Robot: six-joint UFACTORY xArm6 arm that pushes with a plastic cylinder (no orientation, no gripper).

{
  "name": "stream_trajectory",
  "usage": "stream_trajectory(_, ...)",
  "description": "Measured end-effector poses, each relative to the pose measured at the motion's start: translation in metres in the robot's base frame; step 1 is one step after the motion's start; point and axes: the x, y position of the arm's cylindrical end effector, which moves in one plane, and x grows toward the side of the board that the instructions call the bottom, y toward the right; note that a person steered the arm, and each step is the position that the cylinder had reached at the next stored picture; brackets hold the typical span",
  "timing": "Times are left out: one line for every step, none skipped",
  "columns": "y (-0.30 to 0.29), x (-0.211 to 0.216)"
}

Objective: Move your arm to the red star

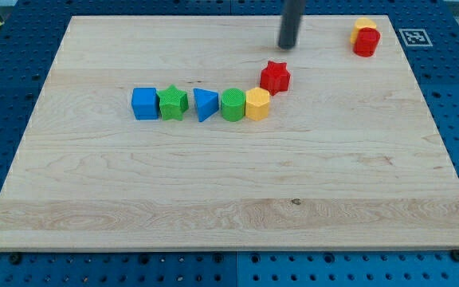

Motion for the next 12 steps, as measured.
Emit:
stream_trajectory(-0.049, -0.013)
stream_trajectory(-0.102, -0.006)
stream_trajectory(-0.159, 0.002)
stream_trajectory(-0.203, 0.012)
stream_trajectory(-0.222, 0.025)
stream_trajectory(-0.222, 0.041)
stream_trajectory(-0.222, 0.046)
stream_trajectory(-0.222, 0.046)
stream_trajectory(-0.208, 0.055)
stream_trajectory(-0.203, 0.068)
stream_trajectory(-0.203, 0.072)
stream_trajectory(-0.202, 0.072)
